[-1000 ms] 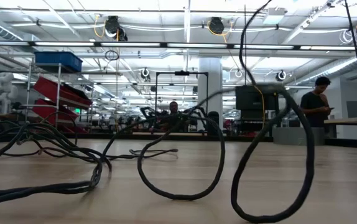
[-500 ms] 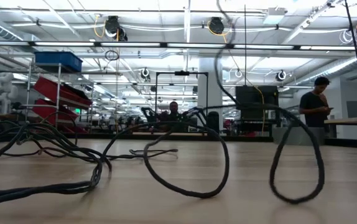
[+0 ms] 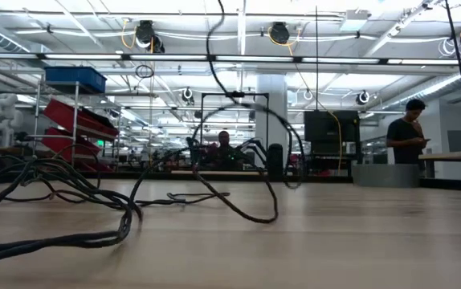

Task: Coil cords
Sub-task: Coil the black wire onto the spool

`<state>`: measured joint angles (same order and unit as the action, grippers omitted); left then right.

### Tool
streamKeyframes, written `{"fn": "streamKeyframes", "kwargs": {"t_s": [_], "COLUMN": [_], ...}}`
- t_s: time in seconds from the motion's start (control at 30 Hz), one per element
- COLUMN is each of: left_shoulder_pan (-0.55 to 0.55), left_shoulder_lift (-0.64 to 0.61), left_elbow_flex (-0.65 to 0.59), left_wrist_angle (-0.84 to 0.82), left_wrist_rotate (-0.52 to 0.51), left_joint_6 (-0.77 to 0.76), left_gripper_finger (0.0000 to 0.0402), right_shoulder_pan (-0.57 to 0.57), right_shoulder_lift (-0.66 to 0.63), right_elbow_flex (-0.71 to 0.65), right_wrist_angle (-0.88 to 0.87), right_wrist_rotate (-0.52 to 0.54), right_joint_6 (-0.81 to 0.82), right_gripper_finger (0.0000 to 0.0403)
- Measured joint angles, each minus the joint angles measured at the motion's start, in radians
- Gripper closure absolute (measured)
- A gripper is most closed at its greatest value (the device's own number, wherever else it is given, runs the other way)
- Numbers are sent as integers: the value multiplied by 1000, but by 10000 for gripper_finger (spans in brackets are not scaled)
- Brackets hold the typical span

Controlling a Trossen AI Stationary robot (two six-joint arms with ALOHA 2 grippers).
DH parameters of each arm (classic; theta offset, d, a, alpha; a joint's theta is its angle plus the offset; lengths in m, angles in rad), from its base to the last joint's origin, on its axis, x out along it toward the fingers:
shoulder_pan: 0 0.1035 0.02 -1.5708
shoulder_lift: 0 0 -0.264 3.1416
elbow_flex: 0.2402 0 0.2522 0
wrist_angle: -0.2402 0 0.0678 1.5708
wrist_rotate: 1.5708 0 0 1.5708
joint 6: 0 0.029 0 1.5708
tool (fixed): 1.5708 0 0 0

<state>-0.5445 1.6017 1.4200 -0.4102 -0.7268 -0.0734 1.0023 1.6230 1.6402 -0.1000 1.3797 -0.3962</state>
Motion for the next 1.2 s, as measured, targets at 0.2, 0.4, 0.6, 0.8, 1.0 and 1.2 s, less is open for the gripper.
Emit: {"fn": "streamKeyframes", "kwargs": {"t_s": [0.2, 0.4, 0.6, 0.8, 1.0, 1.2], "left_shoulder_pan": [-81, -147, -191, -221, -256, -304], "left_shoulder_lift": [-53, -87, -101, -103, -131, -143], "left_elbow_flex": [0, 0, 0, 0, 0, 0], "left_wrist_angle": [-25, -20, -20, -20, -33, -43], "left_wrist_rotate": [-90, -137, -200, -302, -388, -435], "left_joint_6": [-1, -1, 0, 9, 1, -1], "left_gripper_finger": [399, 399, 400, 400, 400, 400], "right_shoulder_pan": [-14, -38, -96, -158, -201, -222], "right_shoulder_lift": [0, 0, 0, 0, 0, 0], "right_elbow_flex": [0, 0, 0, 0, 0, 0], "right_wrist_angle": [-59, -101, -204, -296, -354, -379], "right_wrist_rotate": [0, -93, -245, -400, -489, -497], "right_joint_6": [22, 56, 149, 244, 302, 333], "right_gripper_finger": [403, 403, 403, 403, 403, 403]}}
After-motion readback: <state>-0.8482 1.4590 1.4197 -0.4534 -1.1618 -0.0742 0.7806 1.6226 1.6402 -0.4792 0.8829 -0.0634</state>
